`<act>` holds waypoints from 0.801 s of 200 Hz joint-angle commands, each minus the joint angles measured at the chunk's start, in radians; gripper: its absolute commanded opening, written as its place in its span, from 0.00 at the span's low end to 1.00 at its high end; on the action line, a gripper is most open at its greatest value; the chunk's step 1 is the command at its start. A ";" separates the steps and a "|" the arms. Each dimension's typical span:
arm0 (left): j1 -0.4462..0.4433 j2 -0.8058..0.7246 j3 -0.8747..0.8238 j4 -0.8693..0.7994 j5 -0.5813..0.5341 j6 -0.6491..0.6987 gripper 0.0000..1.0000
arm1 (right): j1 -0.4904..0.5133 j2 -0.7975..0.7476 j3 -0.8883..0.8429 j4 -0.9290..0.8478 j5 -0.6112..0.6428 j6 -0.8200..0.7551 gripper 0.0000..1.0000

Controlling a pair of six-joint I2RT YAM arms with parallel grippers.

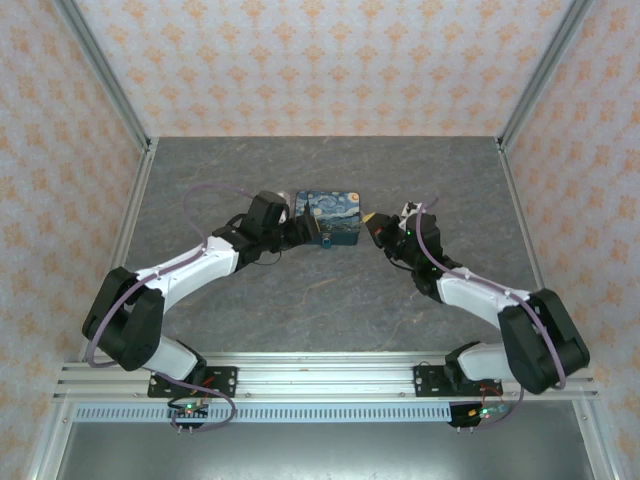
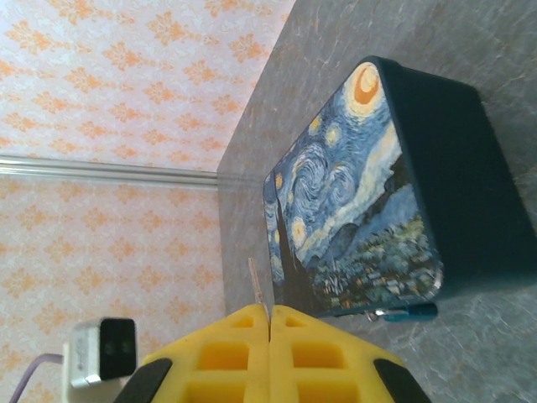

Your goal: Unlock the padlock with the key

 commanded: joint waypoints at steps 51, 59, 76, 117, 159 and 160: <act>-0.057 0.141 -0.041 0.265 0.022 0.220 0.55 | -0.006 0.223 0.148 0.113 -0.062 0.022 0.00; -0.057 0.161 -0.039 0.281 0.021 0.226 0.54 | -0.006 0.238 0.154 0.115 -0.064 0.020 0.00; -0.058 0.204 -0.038 0.314 0.018 0.236 0.52 | -0.011 0.264 0.165 0.126 -0.069 0.023 0.00; -0.060 0.300 -0.034 0.409 0.015 0.236 0.48 | -0.023 0.319 0.187 0.151 -0.093 0.030 0.00; -0.062 0.354 -0.027 0.458 -0.016 0.244 0.47 | -0.032 0.359 0.199 0.166 -0.106 0.036 0.00; -0.062 0.356 -0.027 0.459 -0.017 0.245 0.47 | -0.033 0.359 0.198 0.166 -0.106 0.036 0.00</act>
